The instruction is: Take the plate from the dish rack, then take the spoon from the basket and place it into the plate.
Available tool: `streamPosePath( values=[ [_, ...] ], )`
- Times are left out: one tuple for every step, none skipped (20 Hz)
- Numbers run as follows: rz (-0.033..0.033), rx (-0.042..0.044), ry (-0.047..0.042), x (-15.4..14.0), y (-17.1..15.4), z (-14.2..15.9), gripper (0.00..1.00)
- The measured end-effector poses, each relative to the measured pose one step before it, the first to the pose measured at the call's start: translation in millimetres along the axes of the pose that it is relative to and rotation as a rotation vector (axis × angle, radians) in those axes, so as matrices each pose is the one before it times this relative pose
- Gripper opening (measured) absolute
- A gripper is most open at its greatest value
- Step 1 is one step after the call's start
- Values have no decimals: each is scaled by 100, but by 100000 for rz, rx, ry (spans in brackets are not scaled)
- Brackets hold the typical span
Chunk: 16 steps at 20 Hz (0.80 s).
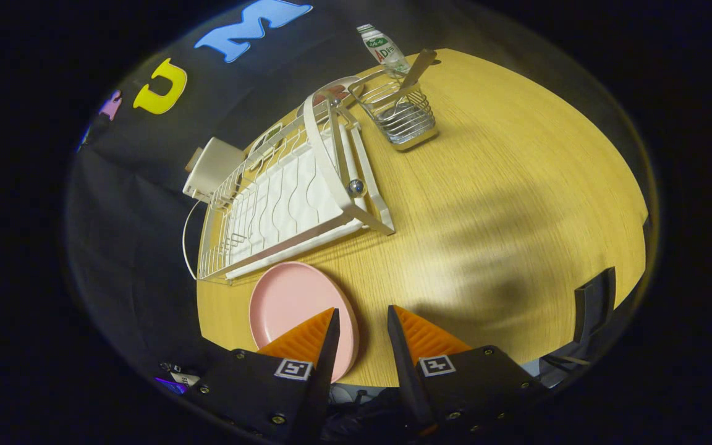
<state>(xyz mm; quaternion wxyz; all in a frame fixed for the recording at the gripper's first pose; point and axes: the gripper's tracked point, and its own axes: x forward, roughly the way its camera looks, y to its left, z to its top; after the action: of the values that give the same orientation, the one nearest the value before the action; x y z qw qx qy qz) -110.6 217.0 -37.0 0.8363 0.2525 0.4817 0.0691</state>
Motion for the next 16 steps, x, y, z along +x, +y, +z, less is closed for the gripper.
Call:
streamPosePath(
  values=[
    [-1601,353,-2808,-97,-501,1128,49],
    [-1815,710,-3074,-57,-502,1196,49],
    [-2230,816,-3618,-198,-619,1365,49],
    [-2018,691,-4010,-251,-463,1265,49],
    [-1175,911,-4136,-253,-350,1498,49],
    [-1440,1045,-3679,-197,-447,1147,49],
    [-1102,1268,-3681,18,-326,1487,49],
    [-702,1389,-3763,211,-132,1329,49],
    [-633,1292,-3339,313,-119,1298,48],
    [-480,1236,-3226,407,-40,1098,49],
    [-147,940,-3441,435,70,1284,49],
    [-113,446,-3391,515,119,1049,48],
    [-190,33,-3507,620,82,996,48],
    [-88,212,-3512,527,88,938,48],
    [-129,-68,-3338,675,22,815,48],
    [-551,128,-2828,533,-105,469,49]
  ],
)
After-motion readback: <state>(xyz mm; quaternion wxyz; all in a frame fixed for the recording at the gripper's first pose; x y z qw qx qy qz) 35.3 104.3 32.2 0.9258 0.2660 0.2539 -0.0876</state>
